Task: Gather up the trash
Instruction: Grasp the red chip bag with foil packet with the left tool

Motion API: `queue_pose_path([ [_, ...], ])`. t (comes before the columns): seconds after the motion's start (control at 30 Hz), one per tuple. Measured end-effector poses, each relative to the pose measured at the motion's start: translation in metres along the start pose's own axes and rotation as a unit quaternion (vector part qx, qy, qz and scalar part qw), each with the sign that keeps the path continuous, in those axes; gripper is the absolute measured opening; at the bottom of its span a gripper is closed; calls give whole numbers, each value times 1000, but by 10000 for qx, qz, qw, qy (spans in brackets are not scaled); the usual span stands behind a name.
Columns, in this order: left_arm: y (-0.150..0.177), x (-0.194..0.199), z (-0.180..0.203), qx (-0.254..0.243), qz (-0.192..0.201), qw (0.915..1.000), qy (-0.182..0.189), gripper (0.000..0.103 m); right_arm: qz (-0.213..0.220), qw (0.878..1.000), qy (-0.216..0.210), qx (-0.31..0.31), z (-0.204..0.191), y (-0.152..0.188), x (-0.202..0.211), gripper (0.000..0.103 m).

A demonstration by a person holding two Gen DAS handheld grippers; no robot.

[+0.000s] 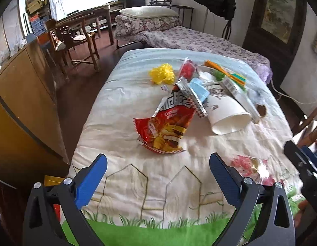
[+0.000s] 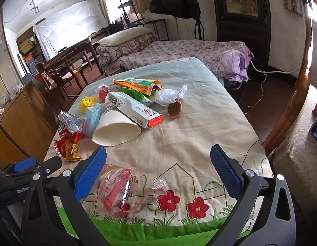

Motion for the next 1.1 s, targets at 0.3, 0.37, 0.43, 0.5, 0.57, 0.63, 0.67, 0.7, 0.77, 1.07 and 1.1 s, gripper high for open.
queue_pose_path([
  [0.3,-30,-43,13,-1177,-251,9914,-519,97,-89,9999,-135,-29,-1,2,-8,97],
  [0.37,-31,-58,10,-1228,-436,9899,-566,97,-118,9998,-177,-1,-3,3,-10,97],
  [0.43,-30,-75,5,-1253,-654,9879,-638,95,-132,9996,-230,31,-5,3,-12,97],
  [0.5,-28,-83,3,-1208,-775,9879,-586,85,-151,9995,-264,45,-6,4,-14,97],
  [0.57,-28,-86,3,-1088,-805,9899,-420,75,-180,9994,-300,59,-8,5,-15,97],
  [0.63,-29,-85,2,-1012,-740,9917,-298,59,-231,9992,-325,82,-10,7,-17,97],
  [0.67,-29,-85,3,-993,-729,9921,-239,47,-254,9991,-332,97,-11,8,-18,97],
  [0.7,-28,-84,4,-980,-705,9925,-193,43,-272,9990,-346,113,-13,9,-18,97],
  [0.77,-28,-75,4,-916,-585,9940,-102,37,-300,9988,-362,133,-14,10,-19,97],
  [1.07,-8,-4,2,-222,-126,9968,756,36,-796,9951,-454,375,-26,26,-29,97],
  [1.1,-4,3,1,-179,-95,9967,792,36,-887,9939,-455,474,-30,30,-30,97],
])
Point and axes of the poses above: each gripper's, at about its wrist camera, not at the fingertips, and x roughly against the way its jaws point, z to its right, y to its underside, the point moved 9 cm from there along -x, roughly the way its jaws point, and after that the axes turned 1 degree about -x, right-handed, at the moved point
